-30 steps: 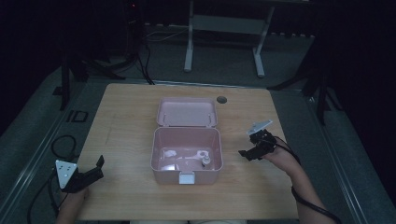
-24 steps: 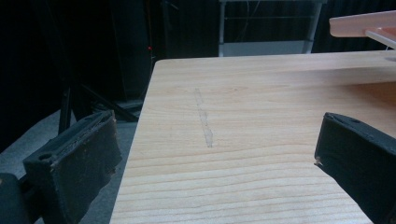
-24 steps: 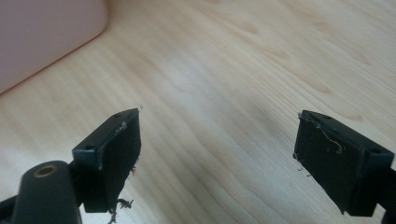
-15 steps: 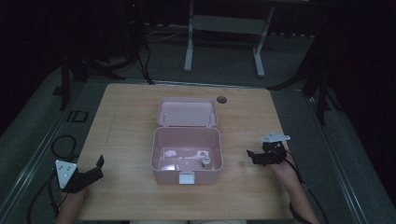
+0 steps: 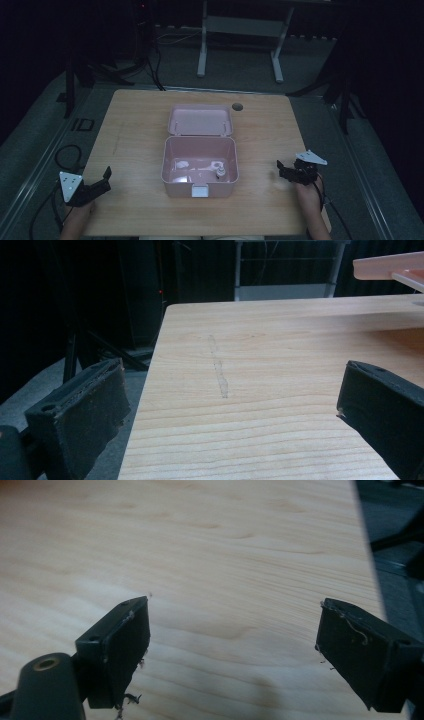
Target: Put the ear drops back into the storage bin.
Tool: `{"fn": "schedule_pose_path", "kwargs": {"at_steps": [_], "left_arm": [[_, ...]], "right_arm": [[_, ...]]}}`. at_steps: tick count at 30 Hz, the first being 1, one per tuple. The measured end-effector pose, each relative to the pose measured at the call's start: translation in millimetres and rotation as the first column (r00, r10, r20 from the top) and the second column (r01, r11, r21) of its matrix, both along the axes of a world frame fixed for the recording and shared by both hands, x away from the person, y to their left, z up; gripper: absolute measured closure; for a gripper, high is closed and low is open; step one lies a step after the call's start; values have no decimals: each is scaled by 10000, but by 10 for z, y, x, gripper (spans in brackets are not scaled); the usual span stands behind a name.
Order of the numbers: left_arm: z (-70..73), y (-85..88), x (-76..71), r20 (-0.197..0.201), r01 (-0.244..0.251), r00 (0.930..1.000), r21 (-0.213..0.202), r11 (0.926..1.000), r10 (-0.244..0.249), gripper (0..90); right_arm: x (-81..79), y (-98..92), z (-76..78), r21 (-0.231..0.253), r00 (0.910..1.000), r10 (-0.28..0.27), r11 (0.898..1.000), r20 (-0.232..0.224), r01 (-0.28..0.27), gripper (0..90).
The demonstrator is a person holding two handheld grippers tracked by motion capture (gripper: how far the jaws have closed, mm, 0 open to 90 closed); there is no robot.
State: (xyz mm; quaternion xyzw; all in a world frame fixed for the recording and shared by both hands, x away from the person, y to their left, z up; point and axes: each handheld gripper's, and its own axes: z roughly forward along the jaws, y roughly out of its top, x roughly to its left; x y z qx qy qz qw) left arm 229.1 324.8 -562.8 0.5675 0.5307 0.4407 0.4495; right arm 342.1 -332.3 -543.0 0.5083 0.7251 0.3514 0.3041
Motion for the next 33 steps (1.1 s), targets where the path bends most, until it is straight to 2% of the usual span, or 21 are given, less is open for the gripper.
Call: {"fn": "schedule_pose_path", "kwargs": {"at_steps": [3, 6, 9, 12, 18, 24, 28, 33], "left_arm": [[0, 0, 0, 2, 1, 10000, -2, 10000, -1, 3], [0, -1, -1, 11, -1, 10000, 1, 10000, 1, 3], [0, 0, -1, 7, 7, 10000, 5, 10000, -7, 3], [0, 0, -1, 2, 4, 10000, 1, 10000, -4, 3], [0, -1, -1, 11, 11, 10000, 8, 10000, -11, 3], [0, 0, -2, 8, 33, 10000, -1, 10000, -33, 3], [0, 2, -1, 0, 32, 10000, -30, 10000, -32, 4], [0, 3, 1, 2, -17, 10000, -64, 10000, 17, 3]], "right_arm": [[-23, -41, -17, 143, 9993, -366, 9992, 101, 365, 137], [-31, -65, -29, 8, 9971, -746, 9972, 141, 746, 137], [-51, -117, -36, 291, 9913, -1279, 9915, 307, 1271, 137], [-74, -158, -42, 570, 9878, -1503, 9874, 404, 1479, 137], [-147, -217, -70, 870, 9890, -1333, 9880, 644, 1275, 138], [-182, -231, -69, 921, 9874, -1233, 9892, 994, 1143, 138], [-206, -203, -72, 777, 9875, -915, 9936, 1283, 820, 138], [-208, -187, -75, 692, 9882, -718, 9956, 1350, 629, 138]]}}
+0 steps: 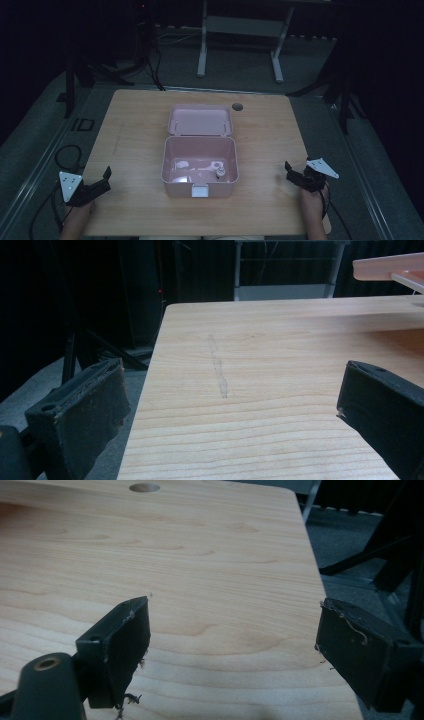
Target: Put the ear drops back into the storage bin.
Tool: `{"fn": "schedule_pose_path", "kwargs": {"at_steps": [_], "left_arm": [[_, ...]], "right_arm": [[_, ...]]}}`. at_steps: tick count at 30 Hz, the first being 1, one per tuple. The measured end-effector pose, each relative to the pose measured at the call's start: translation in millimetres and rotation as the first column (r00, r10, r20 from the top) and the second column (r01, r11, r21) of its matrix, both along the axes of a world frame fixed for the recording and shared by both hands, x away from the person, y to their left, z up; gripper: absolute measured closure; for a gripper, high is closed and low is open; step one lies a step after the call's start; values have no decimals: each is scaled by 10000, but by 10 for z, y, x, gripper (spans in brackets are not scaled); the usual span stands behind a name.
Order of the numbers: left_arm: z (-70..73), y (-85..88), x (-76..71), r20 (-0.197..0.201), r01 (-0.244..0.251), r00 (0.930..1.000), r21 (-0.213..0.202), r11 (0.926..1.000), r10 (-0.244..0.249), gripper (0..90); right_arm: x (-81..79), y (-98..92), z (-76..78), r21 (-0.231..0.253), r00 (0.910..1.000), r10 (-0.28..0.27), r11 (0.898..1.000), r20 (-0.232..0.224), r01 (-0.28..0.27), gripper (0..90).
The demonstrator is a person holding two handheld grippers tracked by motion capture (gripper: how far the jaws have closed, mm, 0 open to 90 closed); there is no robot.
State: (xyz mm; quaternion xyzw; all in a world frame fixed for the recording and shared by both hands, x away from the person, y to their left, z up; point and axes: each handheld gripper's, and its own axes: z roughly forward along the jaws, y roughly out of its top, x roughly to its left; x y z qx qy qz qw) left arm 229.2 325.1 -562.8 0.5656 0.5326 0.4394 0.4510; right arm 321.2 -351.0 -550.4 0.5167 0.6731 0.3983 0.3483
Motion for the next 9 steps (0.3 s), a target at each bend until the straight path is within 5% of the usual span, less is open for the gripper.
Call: {"fn": "schedule_pose_path", "kwargs": {"at_steps": [9], "left_arm": [[0, 3, 0, -8, 15, 10000, -19, 10000, -15, 3]], "right_arm": [[10, 27, -17, -175, 9998, 147, 9997, -141, -150, 138]]}}
